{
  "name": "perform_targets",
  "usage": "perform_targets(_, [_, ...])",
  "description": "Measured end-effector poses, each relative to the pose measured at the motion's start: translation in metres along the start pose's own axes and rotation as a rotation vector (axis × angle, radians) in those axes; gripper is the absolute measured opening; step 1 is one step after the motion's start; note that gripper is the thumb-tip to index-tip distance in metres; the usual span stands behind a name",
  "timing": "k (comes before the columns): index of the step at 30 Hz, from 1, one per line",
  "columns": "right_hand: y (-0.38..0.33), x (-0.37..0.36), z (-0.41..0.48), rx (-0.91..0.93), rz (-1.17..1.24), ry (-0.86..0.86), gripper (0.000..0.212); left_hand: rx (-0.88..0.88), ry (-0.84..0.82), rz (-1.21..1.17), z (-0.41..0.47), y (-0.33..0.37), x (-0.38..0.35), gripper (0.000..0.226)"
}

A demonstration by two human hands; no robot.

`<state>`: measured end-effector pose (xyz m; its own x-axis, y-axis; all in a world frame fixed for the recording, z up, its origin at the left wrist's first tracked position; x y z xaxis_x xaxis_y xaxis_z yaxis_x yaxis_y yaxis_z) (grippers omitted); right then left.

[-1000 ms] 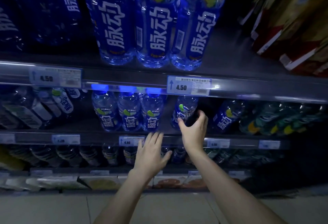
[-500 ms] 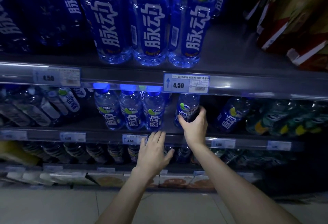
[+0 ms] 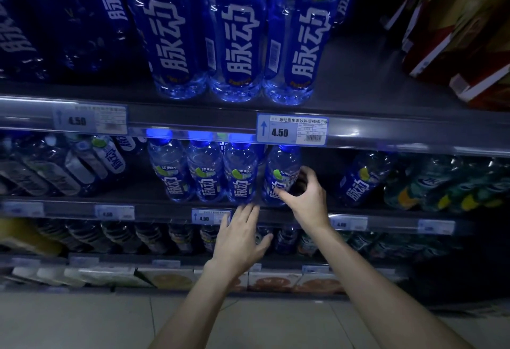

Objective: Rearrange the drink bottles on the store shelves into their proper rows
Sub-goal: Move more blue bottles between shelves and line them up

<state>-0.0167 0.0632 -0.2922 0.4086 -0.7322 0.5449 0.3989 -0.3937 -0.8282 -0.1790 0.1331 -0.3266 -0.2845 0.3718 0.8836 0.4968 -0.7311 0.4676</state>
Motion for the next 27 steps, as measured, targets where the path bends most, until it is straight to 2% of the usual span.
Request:
perform_targets(7, [0.0, -0.007, 0.004, 0.045, 0.065, -0.098, 0.064, 0.03, -0.075, -0.046, 0.001, 0.0, 0.003, 0.076])
perform_targets(14, [-0.001, -0.004, -0.004, 0.038, 0.068, -0.136, 0.069, 0.012, -0.072, -0.071, 0.0, 0.012, 0.002, 0.074])
perform_targets(16, [0.003, 0.003, -0.008, 0.007, 0.043, -0.071, 0.07, -0.015, -0.055, -0.071, 0.002, 0.022, -0.001, 0.072])
perform_targets(21, [0.029, 0.038, -0.018, -0.053, -0.058, 0.287, 0.049, -0.064, -0.078, -0.043, 0.01, 0.057, -0.018, 0.068])
perform_targets(27, [0.06, 0.078, -0.01, -0.139, -0.151, 0.489, 0.054, -0.097, -0.043, 0.048, 0.033, 0.1, -0.038, 0.068])
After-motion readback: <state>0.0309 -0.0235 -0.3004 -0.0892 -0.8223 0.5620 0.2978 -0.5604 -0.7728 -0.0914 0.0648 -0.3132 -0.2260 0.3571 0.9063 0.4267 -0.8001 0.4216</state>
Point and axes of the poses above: each hand's wrist, its own z-axis towards the middle knuckle, its own x-axis out of the back of the hand, y = z × x, the point moved 1 cm from there along z, towards the middle knuckle, and after that the axes turned 10 degrees about -z, right-handed, at the moved point
